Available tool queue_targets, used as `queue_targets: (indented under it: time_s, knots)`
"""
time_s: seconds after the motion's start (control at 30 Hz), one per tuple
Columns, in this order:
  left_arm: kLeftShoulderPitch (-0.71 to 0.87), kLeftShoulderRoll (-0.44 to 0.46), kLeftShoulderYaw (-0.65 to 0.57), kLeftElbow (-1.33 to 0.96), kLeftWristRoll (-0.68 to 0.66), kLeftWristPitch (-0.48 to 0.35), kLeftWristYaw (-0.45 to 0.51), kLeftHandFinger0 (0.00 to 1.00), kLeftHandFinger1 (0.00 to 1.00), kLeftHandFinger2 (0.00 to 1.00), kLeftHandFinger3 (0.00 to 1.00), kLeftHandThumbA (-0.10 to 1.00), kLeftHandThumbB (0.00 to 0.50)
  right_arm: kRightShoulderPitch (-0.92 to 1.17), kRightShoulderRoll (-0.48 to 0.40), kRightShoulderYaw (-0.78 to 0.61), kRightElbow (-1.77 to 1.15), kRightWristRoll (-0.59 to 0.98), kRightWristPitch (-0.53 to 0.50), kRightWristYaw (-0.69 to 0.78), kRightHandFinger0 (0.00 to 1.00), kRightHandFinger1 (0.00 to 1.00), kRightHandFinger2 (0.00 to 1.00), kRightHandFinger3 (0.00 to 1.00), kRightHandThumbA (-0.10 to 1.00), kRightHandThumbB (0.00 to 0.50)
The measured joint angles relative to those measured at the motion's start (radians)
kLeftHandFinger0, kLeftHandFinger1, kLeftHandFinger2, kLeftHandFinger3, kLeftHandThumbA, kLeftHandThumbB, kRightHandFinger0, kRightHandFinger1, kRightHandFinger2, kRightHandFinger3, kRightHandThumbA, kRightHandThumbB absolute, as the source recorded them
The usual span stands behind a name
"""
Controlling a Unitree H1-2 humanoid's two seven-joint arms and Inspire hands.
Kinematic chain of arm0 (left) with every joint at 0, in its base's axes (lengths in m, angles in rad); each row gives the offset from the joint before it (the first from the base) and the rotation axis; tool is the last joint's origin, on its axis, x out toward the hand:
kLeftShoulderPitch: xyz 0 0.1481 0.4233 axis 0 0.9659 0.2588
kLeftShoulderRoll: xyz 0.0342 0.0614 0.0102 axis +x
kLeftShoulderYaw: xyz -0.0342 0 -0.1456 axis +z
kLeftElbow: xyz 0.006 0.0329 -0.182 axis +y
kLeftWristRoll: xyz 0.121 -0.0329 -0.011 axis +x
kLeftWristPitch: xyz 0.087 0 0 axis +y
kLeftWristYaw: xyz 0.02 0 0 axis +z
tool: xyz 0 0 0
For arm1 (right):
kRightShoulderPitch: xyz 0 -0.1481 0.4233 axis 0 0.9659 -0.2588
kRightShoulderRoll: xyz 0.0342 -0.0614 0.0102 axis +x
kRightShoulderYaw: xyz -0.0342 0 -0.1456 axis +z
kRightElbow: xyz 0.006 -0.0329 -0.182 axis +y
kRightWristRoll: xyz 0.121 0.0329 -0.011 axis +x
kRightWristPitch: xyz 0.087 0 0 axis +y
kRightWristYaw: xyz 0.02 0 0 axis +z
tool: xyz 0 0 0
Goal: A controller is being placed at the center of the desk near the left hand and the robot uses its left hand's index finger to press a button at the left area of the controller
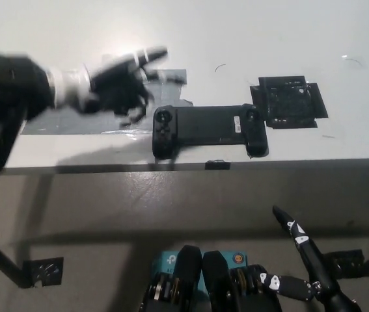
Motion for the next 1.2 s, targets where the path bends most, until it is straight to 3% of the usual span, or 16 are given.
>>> queue_targets:
  time_s: [0.1,0.33,0.37,0.53,0.6,0.67,0.77,0.8,0.83,0.9,0.97,1.0,1.07,1.13,1.17,1.2]
  knots:
    - [0.149,-0.005,0.022,-0.148,0.001,-0.001,0.019,0.0,0.0,0.11,1.0,1.0,0.489,0.013,-0.002,0.0,0.001,0.0,0.0,0.0,1.0,1.0,1.0,1.0,0.9,0.231]
    - [0.563,-0.059,0.123,-0.435,0.002,-0.014,0.079,0.09,0.11,0.12,1.0,1.0,0.492,0.045,-0.003,0.001,0.008,0.001,0.001,0.002,1.0,1.0,1.0,1.0,0.88,0.238]
    - [0.625,-0.068,0.145,-0.472,0.002,-0.015,0.089,0.06,0.11,0.14,1.0,1.0,0.487,0.048,-0.003,0.001,0.009,0.001,0.001,0.002,1.0,1.0,1.0,1.0,0.88,0.232]
    - [0.895,-0.111,0.278,-0.683,0.004,-0.069,0.154,0.05,0.15,0.21,1.0,1.0,0.469,0.066,-0.002,0.011,0.018,0.001,0.0,0.003,1.0,1.0,1.0,1.0,0.88,0.229]
    - [0.961,-0.127,0.325,-0.751,0.006,-0.1,0.185,0.11,0.18,0.23,1.0,1.0,0.474,0.072,-0.002,0.017,0.02,0.001,-0.001,0.003,1.0,1.0,1.0,1.0,0.88,0.228]
    - [1.006,-0.136,0.342,-0.782,0.011,-0.135,0.209,0.01,0.07,0.18,1.0,1.0,0.456,0.075,0.0,0.023,0.021,0.001,-0.002,0.003,1.0,1.0,1.0,1.0,0.88,0.231]
    - [1.04,-0.157,0.339,-0.769,0.024,-0.181,0.234,0.0,0.03,0.14,1.0,1.0,0.484,0.078,0.003,0.03,0.025,0.001,-0.005,0.003,1.0,1.0,1.0,1.0,0.89,0.23]
    - [1.044,-0.163,0.335,-0.761,0.027,-0.198,0.244,0.0,0.02,0.13,1.0,1.0,0.465,0.081,0.003,0.032,0.026,0.001,-0.007,0.003,1.0,1.0,1.0,1.0,0.89,0.23]
    - [1.042,-0.166,0.329,-0.731,0.033,-0.218,0.247,0.09,0.01,0.11,1.0,1.0,0.435,0.083,0.003,0.033,0.028,0.001,-0.01,0.003,1.0,1.0,1.0,1.0,0.88,0.222]
    - [1.04,-0.174,0.318,-0.65,0.048,-0.25,0.26,0.02,0.0,0.02,1.0,1.0,0.433,0.084,0.003,0.036,0.032,0.001,-0.012,0.003,1.0,1.0,1.0,1.0,0.88,0.222]
    - [1.04,-0.178,0.308,-0.577,0.065,-0.281,0.272,0.0,0.0,0.01,1.0,1.0,0.432,0.084,0.002,0.037,0.035,0.001,-0.016,0.002,1.0,1.0,1.0,1.0,0.88,0.222]
    - [1.039,-0.179,0.304,-0.556,0.071,-0.3,0.279,0.19,0.02,0.05,1.0,1.0,0.392,0.084,0.002,0.037,0.037,0.001,-0.019,0.002,1.0,1.0,1.0,1.0,0.88,0.225]
    - [1.025,-0.179,0.297,-0.483,0.081,-0.331,0.284,0.24,0.0,0.0,1.0,1.0,0.39,0.083,0.003,0.038,0.044,0.001,-0.021,0.002,1.0,1.0,1.0,1.0,0.88,0.222]
    - [1.009,-0.179,0.292,-0.373,0.094,-0.357,0.292,0.29,0.05,0.07,1.0,1.0,0.423,0.08,0.004,0.04,0.054,0.001,-0.022,0.002,1.0,1.0,1.0,1.0,0.87,0.22]
    - [1.0,-0.18,0.288,-0.3,0.102,-0.376,0.298,0.32,0.11,0.17,1.0,1.0,0.423,0.08,0.005,0.04,0.062,0.001,-0.025,0.002,1.0,1.0,1.0,1.0,0.87,0.222]
    - [0.995,-0.18,0.285,-0.257,0.106,-0.39,0.303,0.55,0.47,0.55,1.0,1.0,0.413,0.079,0.005,0.041,0.068,0.001,-0.03,0.002,1.0,1.0,1.0,1.0,0.87,0.223]
